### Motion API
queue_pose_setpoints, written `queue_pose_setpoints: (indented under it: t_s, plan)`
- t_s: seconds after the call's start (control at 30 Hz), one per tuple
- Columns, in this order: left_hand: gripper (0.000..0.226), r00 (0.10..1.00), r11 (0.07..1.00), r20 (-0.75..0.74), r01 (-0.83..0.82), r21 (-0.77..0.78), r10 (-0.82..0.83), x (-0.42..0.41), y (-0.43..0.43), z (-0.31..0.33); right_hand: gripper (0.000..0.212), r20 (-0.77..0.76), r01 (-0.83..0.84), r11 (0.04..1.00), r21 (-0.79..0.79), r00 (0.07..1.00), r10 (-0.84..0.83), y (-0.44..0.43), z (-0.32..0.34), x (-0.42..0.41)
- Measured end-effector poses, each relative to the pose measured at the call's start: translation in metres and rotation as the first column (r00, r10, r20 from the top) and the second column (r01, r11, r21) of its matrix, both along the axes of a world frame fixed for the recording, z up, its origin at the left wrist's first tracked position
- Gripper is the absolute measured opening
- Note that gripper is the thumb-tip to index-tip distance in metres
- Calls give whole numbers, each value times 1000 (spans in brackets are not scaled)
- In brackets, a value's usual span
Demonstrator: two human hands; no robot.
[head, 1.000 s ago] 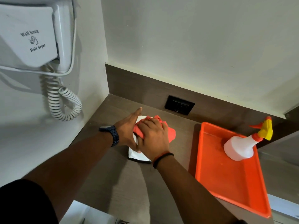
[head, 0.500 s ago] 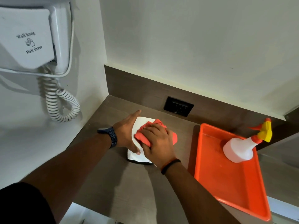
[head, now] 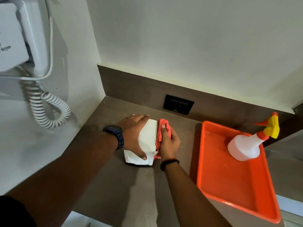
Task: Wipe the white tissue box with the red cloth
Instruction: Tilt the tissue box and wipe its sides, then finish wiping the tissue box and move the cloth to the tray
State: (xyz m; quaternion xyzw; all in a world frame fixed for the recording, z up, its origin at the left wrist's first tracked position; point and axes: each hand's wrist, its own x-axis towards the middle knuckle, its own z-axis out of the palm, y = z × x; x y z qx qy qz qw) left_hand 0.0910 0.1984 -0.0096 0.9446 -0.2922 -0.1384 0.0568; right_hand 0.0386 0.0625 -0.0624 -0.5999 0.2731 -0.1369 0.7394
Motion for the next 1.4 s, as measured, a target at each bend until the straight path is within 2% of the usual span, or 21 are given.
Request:
queue_pose_setpoints:
  t_s: [0.07, 0.13, 0.23, 0.37, 0.47, 0.53, 0.63, 0.7, 0.83, 0.93, 1.0, 1.07, 1.17, 1.27, 1.33, 1.4]
  plan:
    - [141, 1000, 1000, 3, -2, 7, 2, 1, 0, -3, 26, -56, -53, 997, 61, 997, 56, 4, -5, -1]
    - [142, 1000, 1000, -6, -5, 16, 5, 3, 1, -7, 19, -109, -50, 989, 139, 992, 66, 8, -16, -12]
    - [143, 1000, 1000, 0, -3, 15, 3, 5, -2, -11, 25, -147, -21, 981, 194, 988, 50, 12, -26, -32]
    - [142, 1000, 1000, -1, -19, -8, 19, 5, -1, -15, 15, -19, -24, 998, 66, 999, 25, 13, -9, -25]
    - [137, 1000, 999, -7, -27, -27, 27, 6, 0, -16, 16, 75, -104, 993, -47, 991, 108, 3, 9, -2]
    - [133, 1000, 999, 12, -23, -30, 24, 7, -3, -15, 14, 55, -129, 990, -61, 990, 133, -3, 9, 11]
    - [138, 1000, 1000, -1, -18, 4, 18, 6, -3, -15, 12, -78, -102, 995, 20, 992, 104, -1, -5, 8]
    - [140, 1000, 1000, -1, -15, 13, 15, 5, -3, -17, 20, -134, -60, 996, 63, 989, 68, 9, -14, -12]
    - [137, 1000, 1000, 15, -22, -12, 22, 7, -1, -19, 17, -21, -30, 999, 34, 999, 31, 19, -7, -35]
    - [135, 999, 999, 22, -23, -23, 23, 8, 0, -22, 20, 67, -67, 991, -114, 995, 74, 10, 6, -11]
    - [134, 999, 1000, 27, -21, -20, 21, 10, 0, -22, 16, 62, -86, 981, -173, 993, 98, 4, 6, 6]
    - [136, 1000, 1000, 17, -16, -7, 16, 9, 0, -21, 16, -17, -74, 993, -94, 997, 73, 4, 0, 12]
    - [138, 1000, 1000, 11, -11, 6, 11, 6, -1, -18, 29, -119, -31, 999, 9, 992, 32, 12, -9, -10]
    - [138, 1000, 1000, 5, -5, -8, 5, 6, -1, -16, 18, -10, -25, 999, -22, 1000, 25, 19, 1, -33]
    - [139, 1000, 1000, -4, -12, -7, 12, 7, -1, -16, 19, 50, -61, 996, -73, 997, 64, 16, 13, -26]
    - [138, 1000, 1000, 5, -17, 0, 17, 7, -1, -17, 18, 49, -67, 990, -127, 996, 74, 10, 16, -8]
